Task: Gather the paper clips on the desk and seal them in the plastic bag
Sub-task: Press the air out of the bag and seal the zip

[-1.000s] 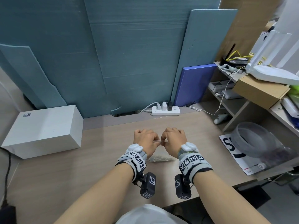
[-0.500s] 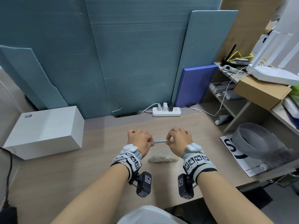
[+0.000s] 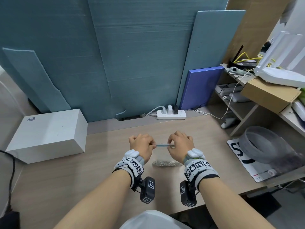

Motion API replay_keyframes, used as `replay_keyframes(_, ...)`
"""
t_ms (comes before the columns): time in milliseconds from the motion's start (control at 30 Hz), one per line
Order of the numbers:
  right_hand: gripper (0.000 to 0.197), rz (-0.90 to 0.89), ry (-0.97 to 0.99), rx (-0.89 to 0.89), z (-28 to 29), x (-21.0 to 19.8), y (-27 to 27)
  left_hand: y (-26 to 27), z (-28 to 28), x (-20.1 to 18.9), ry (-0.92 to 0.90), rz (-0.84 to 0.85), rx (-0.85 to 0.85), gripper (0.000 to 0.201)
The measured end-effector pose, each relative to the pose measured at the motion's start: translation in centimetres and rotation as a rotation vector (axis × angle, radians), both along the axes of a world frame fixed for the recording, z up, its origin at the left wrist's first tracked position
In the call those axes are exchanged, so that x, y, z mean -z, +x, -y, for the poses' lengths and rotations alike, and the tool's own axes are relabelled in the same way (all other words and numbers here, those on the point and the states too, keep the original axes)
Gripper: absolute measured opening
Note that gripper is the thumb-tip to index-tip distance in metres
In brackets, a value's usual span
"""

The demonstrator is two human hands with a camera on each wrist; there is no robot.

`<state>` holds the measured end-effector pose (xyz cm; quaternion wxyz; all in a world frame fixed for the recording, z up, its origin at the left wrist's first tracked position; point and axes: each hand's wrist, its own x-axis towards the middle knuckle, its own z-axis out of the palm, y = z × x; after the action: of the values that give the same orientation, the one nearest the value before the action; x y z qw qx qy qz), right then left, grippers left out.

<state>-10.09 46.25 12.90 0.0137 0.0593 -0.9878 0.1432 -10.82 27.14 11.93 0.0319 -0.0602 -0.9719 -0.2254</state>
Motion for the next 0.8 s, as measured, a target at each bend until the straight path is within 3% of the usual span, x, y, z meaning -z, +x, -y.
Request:
replay_keyframes(67, 0.016, 0.018, -0.015, -0.083, 1.1, -0.1, 0.0, 0.0, -0.3, -0.1, -0.006, -0.021, 0.046, 0.014)
replay_keyframes(200, 0.009, 0.032, 0.004, -0.163, 2.7, -0.3, -0.6, -0.1, -0.7, -0.3, -0.02, -0.033, 0.092, 0.013)
replay_keyframes(333, 0.02, 0.022, 0.027, -0.157, 2.6, -0.1, -0.7, -0.4, -0.3, -0.3, -0.055, -0.028, 0.121, 0.011)
replay_keyframes(800, 0.012, 0.088, 0.072, -0.09, -2.5, -0.1, -2.1, -1.9, 1.5, 0.7, -0.083, -0.01, 0.073, 0.019)
